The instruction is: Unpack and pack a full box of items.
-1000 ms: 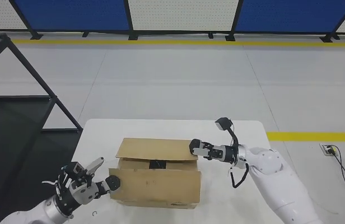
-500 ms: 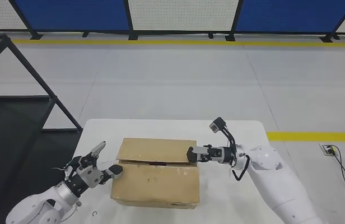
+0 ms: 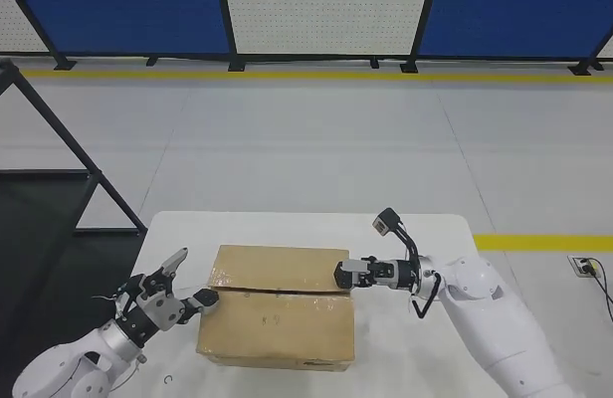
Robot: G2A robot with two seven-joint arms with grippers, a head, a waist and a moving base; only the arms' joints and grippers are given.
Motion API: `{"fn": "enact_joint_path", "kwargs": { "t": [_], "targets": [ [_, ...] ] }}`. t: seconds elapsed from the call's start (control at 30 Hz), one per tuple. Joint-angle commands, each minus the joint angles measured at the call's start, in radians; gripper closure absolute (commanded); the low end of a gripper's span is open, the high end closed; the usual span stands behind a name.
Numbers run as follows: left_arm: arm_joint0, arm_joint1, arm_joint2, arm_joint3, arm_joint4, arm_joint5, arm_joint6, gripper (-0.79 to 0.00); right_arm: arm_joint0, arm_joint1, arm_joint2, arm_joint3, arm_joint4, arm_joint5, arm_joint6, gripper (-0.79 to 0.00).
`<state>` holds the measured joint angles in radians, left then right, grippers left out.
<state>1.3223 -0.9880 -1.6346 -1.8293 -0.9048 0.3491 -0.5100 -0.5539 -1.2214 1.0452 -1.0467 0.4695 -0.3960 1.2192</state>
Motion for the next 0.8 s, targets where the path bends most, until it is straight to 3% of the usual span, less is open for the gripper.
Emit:
{"fn": "enact_joint_path", "kwargs": {
  "t": [0.0,0.13,0.5,0.77],
  "targets": [
    [0.001,-0.001,0.002,-0.003,0.003,-0.005,-0.001,-0.785,0.0,0.0,0.0,0.0,0.0,0.0,0.0,-0.785],
    [0.003,-0.003,0.006,-0.004,-0.001,-0.011,-0.002,-0.785,-0.024,0.002,0.005,-0.044,0.009,0.048,-0.027,-0.785],
    [-0.016,-0.009,0.032,0.011,0.007,-0.011,0.041,-0.785,-0.059,0.014,0.026,-0.09,0.081,0.317,0.002,-0.785],
    [-0.019,-0.013,0.028,0.011,-0.006,-0.021,0.057,-0.785,-0.067,0.016,0.013,-0.092,0.041,0.361,-0.012,-0.785]
  ]
}}
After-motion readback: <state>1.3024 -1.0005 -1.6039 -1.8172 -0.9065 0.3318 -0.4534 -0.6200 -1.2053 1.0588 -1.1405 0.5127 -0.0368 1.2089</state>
